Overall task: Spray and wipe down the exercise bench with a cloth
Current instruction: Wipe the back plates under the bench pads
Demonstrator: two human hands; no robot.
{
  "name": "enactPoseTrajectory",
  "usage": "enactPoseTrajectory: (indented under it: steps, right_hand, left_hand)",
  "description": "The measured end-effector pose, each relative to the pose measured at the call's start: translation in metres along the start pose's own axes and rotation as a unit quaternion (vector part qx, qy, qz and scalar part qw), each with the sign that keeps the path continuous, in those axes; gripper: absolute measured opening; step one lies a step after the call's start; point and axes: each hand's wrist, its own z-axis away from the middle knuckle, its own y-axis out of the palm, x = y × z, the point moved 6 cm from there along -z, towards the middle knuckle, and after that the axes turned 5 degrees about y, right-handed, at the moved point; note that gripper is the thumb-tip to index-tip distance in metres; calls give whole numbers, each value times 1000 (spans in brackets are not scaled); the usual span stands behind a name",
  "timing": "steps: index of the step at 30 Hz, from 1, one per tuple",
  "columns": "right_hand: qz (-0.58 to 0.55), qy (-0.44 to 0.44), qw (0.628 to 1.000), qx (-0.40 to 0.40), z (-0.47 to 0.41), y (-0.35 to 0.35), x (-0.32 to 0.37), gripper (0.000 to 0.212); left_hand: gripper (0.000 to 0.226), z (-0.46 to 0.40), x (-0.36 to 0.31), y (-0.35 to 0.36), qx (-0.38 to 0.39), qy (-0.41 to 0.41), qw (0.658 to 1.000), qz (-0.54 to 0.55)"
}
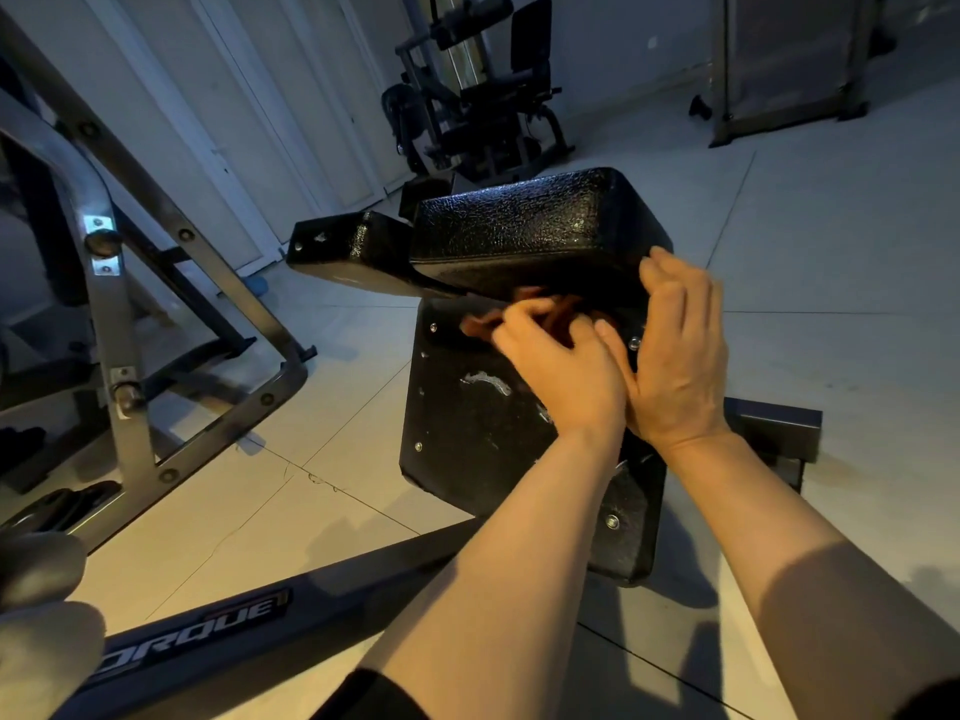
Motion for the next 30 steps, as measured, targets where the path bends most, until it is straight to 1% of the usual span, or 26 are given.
enactPoseTrajectory:
  steps: [1,2,3,4,5,7,9,10,11,13,14,15,16,18,19,20,21,23,24,26,27,28,30]
  right_hand:
    - [0,7,1000,11,2,1,-5,45]
    - [-3,18,1000,23,4,1,-10,44]
    - [-7,32,999,34,6,2,-17,44]
    - [-8,41,998,44,8,2,-23,44]
    - [-6,44,998,54,9,2,-27,44]
    - [-1,43,997,64,12,3,-29,46]
    - [3,44,997,63,13,4,-28,47]
    - [3,45,997,60,14,4,-27,47]
    - [4,44,997,57,14,4,-27,46]
    - [7,41,998,53,14,5,-26,45]
    - [7,41,998,50,14,6,-25,44]
    - [8,42,998,45,14,6,-25,44]
    - [9,44,998,40,14,7,-25,43]
    - [9,43,998,36,14,6,-24,43]
    - [9,43,998,37,13,6,-24,42]
    - [8,43,998,39,13,6,-24,42]
    - [9,42,998,41,12,5,-25,42]
    - [15,38,998,46,13,5,-26,42]
    - [17,37,998,45,12,5,-25,42]
    - [18,44,998,44,13,6,-26,43]
    - [15,49,998,41,14,6,-26,43]
    - [12,52,998,39,13,6,-25,43]
    - [8,47,998,38,13,6,-25,42]
  left_hand:
    - [26,4,17,5,40,-51,998,4]
    - [28,8,30,4,52,-96,994,2]
    - [28,11,38,0,32,-126,992,-3]
    - [26,12,42,-5,-9,-139,990,-7]
    - [24,11,39,-9,-56,-136,989,-7]
    - [26,1,17,-12,-129,-77,989,4]
    - [31,-12,2,-10,-157,-4,987,14]
    - [32,-16,1,-7,-146,10,989,4]
    - [32,-18,6,-1,-113,7,994,-13]
    - [29,-14,26,14,6,-46,998,-30]
    - [28,-10,35,19,52,-72,996,-30]
    - [27,-7,41,19,59,-88,994,-32]
    - [27,-5,45,14,28,-96,995,-27]
    - [26,-9,39,1,-82,-99,992,-12]
    - [27,-13,33,-4,-126,-83,989,-5]
    - [29,-18,25,-5,-142,-61,988,5]
    - [31,-23,21,-3,-141,-39,989,7]
    - [40,-24,20,3,-103,-17,994,-15]
    - [42,-21,21,8,-64,-14,998,-26]
    - [38,-12,31,16,17,-17,999,-41]
    - [36,-9,33,15,21,-17,998,-50]
    - [36,-10,34,11,-2,-19,998,-53]
    - [40,-18,32,2,-95,-27,995,-28]
